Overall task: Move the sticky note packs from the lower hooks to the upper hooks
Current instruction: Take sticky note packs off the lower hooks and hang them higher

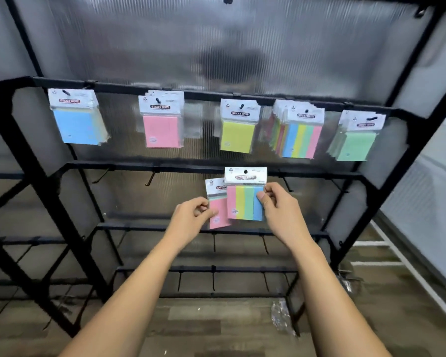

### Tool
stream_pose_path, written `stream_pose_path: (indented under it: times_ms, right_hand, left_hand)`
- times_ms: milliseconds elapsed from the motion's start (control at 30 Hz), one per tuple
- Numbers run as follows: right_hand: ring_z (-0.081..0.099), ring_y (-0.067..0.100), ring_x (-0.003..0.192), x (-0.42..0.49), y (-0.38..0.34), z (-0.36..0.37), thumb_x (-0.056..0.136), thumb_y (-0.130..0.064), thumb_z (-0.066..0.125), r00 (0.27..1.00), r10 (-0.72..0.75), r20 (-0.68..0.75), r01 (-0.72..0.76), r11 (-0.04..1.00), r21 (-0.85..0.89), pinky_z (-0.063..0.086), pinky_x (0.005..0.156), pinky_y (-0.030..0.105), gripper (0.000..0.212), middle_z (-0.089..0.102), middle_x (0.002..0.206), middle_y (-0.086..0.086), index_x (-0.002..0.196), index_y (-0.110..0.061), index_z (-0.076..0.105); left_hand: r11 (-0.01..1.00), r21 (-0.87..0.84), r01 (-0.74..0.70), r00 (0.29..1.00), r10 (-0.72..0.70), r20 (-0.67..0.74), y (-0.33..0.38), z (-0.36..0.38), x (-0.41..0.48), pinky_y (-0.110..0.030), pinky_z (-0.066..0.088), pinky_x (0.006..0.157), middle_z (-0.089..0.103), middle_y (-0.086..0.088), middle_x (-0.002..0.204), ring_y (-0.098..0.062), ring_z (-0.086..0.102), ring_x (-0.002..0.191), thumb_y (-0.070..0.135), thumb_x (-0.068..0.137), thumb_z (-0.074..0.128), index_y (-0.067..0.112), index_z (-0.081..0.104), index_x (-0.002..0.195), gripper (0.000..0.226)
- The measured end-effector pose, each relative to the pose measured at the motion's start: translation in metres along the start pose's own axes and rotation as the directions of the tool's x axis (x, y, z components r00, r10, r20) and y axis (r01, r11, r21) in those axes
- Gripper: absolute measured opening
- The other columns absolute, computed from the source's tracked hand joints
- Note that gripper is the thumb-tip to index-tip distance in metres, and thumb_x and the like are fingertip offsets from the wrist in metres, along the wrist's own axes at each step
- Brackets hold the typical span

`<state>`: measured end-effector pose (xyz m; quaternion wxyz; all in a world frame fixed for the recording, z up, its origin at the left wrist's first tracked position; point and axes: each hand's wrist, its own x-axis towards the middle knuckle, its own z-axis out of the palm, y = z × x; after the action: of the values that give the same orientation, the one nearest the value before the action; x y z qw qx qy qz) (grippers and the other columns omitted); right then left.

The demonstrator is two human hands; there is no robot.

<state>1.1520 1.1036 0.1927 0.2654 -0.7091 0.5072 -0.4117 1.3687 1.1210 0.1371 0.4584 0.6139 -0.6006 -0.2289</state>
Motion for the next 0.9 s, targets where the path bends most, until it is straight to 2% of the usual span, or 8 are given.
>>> stream_pose_path:
  times_ms: [167, 367, 467, 533, 733, 900]
  right_hand:
    - [0.054, 0.015, 0.08, 0.016, 0.004, -0.032, 0.1, -0.024, 0.051, 0.993, 0.0, -0.114, -0.003, 1.0, -0.022, 0.038, 0.064, 0.011, 0.012, 0.061, 0.086, -0.006, 0.101, -0.014, 0.058]
    - [0.057, 0.017, 0.086, 0.043, 0.004, -0.071, 0.1, -0.024, 0.051, 0.967, -0.01, -0.256, -0.006, 0.998, -0.059, 0.04, 0.07, 0.024, 0.016, 0.064, 0.093, -0.001, 0.107, -0.012, 0.059]
    - [0.056, 0.016, 0.088, 0.056, 0.004, -0.083, 0.1, -0.025, 0.051, 0.953, -0.03, -0.301, 0.005, 0.997, -0.082, 0.039, 0.067, 0.02, 0.017, 0.063, 0.096, -0.001, 0.109, -0.013, 0.058]
    - [0.055, 0.014, 0.088, 0.064, 0.003, -0.088, 0.1, -0.025, 0.051, 0.948, -0.045, -0.317, 0.014, 0.995, -0.1, 0.036, 0.065, 0.019, 0.017, 0.062, 0.097, -0.002, 0.11, -0.013, 0.058]
    - [0.056, 0.015, 0.09, 0.087, 0.008, -0.102, 0.101, -0.025, 0.05, 0.952, -0.077, -0.295, 0.055, 0.995, -0.083, 0.038, 0.071, 0.021, 0.018, 0.062, 0.099, -0.001, 0.112, -0.013, 0.057]
    - [0.056, 0.016, 0.089, 0.11, 0.013, -0.111, 0.1, -0.023, 0.051, 0.956, -0.115, -0.269, 0.1, 0.993, -0.069, 0.041, 0.074, 0.026, 0.014, 0.062, 0.095, -0.002, 0.107, -0.013, 0.058]
  left_hand:
    - [0.996, -0.031, -0.086, 0.994, 0.088, 0.071, 0.026, 0.024, 0.026, -0.011, 0.033, 0.055, 0.051, 0.007, 0.064, -0.003, 0.036, 0.057, 0.029, 0.085, 0.072, 0.016, 0.069, 0.084, 0.013]
    - [0.985, -0.082, -0.151, 0.971, 0.164, 0.172, 0.052, 0.055, 0.064, -0.01, 0.034, 0.056, 0.048, 0.006, 0.065, -0.004, 0.038, 0.059, 0.032, 0.085, 0.072, 0.019, 0.068, 0.088, 0.014]
    - [0.979, -0.106, -0.175, 0.963, 0.192, 0.19, 0.059, 0.066, 0.076, -0.009, 0.033, 0.056, 0.046, 0.008, 0.064, -0.004, 0.037, 0.06, 0.031, 0.085, 0.072, 0.019, 0.067, 0.086, 0.013]
    - [0.978, -0.107, -0.177, 0.959, 0.196, 0.206, 0.061, 0.072, 0.081, -0.01, 0.034, 0.057, 0.047, 0.009, 0.065, -0.003, 0.038, 0.06, 0.031, 0.085, 0.072, 0.02, 0.068, 0.086, 0.012]
    - [0.981, -0.095, -0.171, 0.956, 0.188, 0.224, 0.065, 0.088, 0.088, -0.009, 0.036, 0.059, 0.049, 0.01, 0.066, 0.0, 0.039, 0.059, 0.031, 0.085, 0.071, 0.021, 0.068, 0.087, 0.011]
    - [0.984, -0.096, -0.15, 0.969, 0.166, 0.185, 0.069, 0.099, 0.092, -0.011, 0.033, 0.058, 0.046, 0.015, 0.061, 0.0, 0.038, 0.058, 0.03, 0.085, 0.072, 0.027, 0.065, 0.079, 0.01]
